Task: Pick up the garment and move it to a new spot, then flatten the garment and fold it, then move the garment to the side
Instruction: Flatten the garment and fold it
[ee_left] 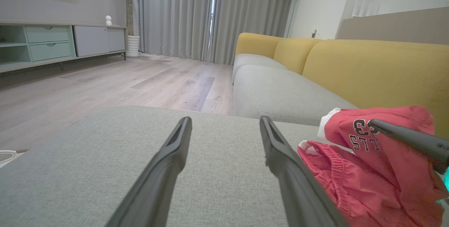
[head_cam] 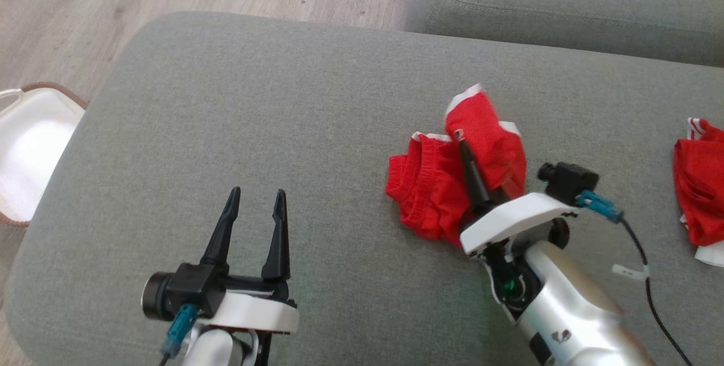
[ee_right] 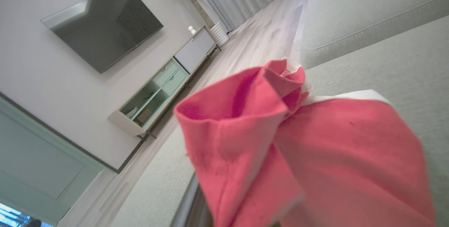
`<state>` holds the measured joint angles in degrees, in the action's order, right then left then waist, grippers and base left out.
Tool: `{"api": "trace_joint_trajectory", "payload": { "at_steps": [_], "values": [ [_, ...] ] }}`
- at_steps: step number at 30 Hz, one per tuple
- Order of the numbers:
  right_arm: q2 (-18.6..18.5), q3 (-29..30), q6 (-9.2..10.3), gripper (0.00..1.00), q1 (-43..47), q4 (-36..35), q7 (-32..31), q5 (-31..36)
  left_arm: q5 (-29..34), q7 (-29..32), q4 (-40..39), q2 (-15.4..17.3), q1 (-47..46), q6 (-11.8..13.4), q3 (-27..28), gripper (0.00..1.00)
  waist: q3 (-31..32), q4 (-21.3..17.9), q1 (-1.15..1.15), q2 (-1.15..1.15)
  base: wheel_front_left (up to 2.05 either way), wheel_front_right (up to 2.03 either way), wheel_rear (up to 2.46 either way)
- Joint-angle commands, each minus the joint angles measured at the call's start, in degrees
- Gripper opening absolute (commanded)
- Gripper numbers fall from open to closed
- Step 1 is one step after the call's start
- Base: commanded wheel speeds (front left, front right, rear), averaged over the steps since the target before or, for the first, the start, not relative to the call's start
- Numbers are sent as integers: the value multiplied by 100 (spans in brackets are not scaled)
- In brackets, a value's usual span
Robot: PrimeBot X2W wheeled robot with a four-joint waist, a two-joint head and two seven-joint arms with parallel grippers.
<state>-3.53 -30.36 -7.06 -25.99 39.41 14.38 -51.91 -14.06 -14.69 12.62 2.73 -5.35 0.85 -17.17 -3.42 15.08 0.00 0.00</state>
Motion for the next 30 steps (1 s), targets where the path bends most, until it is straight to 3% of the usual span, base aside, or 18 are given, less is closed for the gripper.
{"api": "trace_joint_trajectory", "payload": {
  "at_steps": [1, 7, 8, 9, 10, 16, 26, 30],
  "values": [
    [65, -189, -43, 0, -115, -183, 62, 3, 57, -30, -153, 15, -124, 17, 162, 100, 12, 19, 0, 0, 0, 0, 0],
    [65, -757, -43, 0, -108, 62, 62, -9, 74, -30, -138, 15, -107, 10, 173, 100, 30, 53, 0, 0, 0, 0, 0],
    [65, -852, -43, 5, -128, 121, 62, -10, 76, -30, -137, 15, -103, 9, 170, 100, 30, 52, 0, 0, 0, 0, 0],
    [65, -935, -43, 90, -173, 160, 62, 42, 78, -30, -137, 15, -101, 8, 169, 100, 29, 48, 0, 0, 0, 0, 0],
    [65, -986, -43, 100, -206, 187, 62, 59, 79, -30, -138, 15, -100, 8, 169, 100, 26, 42, 0, 0, 0, 0, 0],
    [65, -1461, -43, 100, -447, 361, 62, 367, 78, -30, -135, 15, -125, 2, 146, 100, 1, 36, 0, 0, 0, 0, 0],
    [65, -2229, -43, 100, -551, 446, -286, 304, 46, -30, -135, 15, -161, 26, 170, 100, -47, 30, 0, 0, 0, 0, 0],
    [65, -2026, -43, 100, -730, 497, -100, 353, 48, -30, -209, 15, -177, 56, 225, 100, -75, -98, 0, 0, 0, 0, 0]
  ]
}}
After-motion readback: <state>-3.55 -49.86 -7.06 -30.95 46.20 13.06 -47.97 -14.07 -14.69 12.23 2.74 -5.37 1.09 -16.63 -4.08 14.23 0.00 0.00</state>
